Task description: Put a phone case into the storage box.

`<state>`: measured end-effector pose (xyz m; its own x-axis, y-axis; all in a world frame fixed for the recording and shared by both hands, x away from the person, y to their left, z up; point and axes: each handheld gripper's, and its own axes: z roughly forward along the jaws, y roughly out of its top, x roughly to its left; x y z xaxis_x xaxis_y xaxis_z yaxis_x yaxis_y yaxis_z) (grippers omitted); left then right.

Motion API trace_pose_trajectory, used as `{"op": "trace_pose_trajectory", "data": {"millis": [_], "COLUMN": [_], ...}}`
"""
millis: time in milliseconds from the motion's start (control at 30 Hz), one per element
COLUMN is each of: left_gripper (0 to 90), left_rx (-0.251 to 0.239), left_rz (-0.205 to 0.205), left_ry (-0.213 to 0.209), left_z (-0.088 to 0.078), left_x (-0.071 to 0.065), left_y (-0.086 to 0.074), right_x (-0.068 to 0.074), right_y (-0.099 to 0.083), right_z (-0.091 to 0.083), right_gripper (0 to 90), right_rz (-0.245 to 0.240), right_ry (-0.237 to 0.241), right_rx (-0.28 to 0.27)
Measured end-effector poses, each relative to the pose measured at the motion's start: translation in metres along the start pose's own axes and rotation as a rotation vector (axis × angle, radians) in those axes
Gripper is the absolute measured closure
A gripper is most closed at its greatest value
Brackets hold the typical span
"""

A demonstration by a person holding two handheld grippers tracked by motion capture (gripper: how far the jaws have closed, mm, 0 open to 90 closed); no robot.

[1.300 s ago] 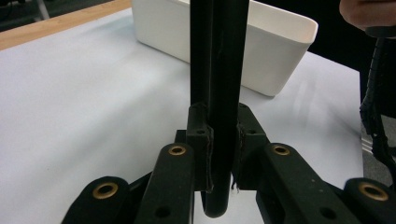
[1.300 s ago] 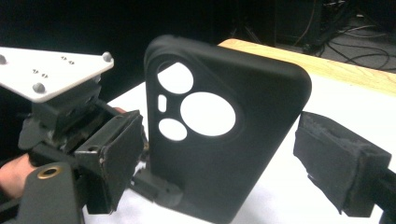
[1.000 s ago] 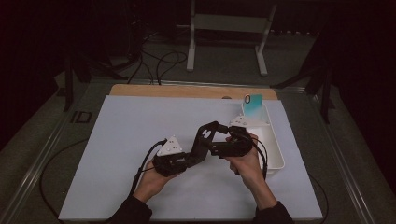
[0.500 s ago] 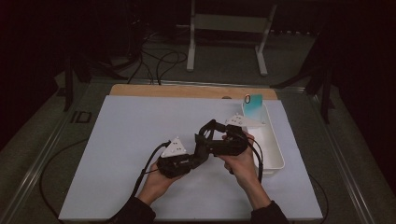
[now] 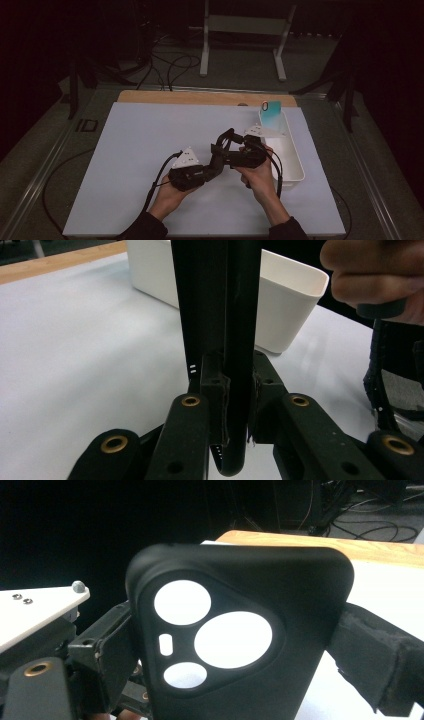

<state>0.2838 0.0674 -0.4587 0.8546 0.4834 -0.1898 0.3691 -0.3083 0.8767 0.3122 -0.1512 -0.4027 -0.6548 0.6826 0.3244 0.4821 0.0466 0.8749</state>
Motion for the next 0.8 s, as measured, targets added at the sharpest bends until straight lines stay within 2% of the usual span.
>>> {"op": "trace_pose_trajectory", "data": {"millis": [233,700,800], "left_gripper": [80.8,79.9,75.2], "left_rx": [-0.009,0.002,0.005], "left_rz": [-0.008,0.015,0.020], "left_ry": [-0.002,0.030,0.047], "left_z": [0.0004,-0.0012,-0.0026], "left_x": [0.0014,-0.0008,-0.0007], "left_y": [-0.0004,0.0011,0.0019], "right_x": [-0.0049,0.0033,0.0040], "right_y": [-0.0010,0.0017,0.0023], "right_z": [0.0018,-0.0014,-0.0018], "right_gripper": [11.5,14.2,14.3], "right_rz": [0.028,-0.026,-0.030], "right_ry": [0.020,-0.003,0.002], "right_rx": [-0.002,-0.009,-0.008]}}
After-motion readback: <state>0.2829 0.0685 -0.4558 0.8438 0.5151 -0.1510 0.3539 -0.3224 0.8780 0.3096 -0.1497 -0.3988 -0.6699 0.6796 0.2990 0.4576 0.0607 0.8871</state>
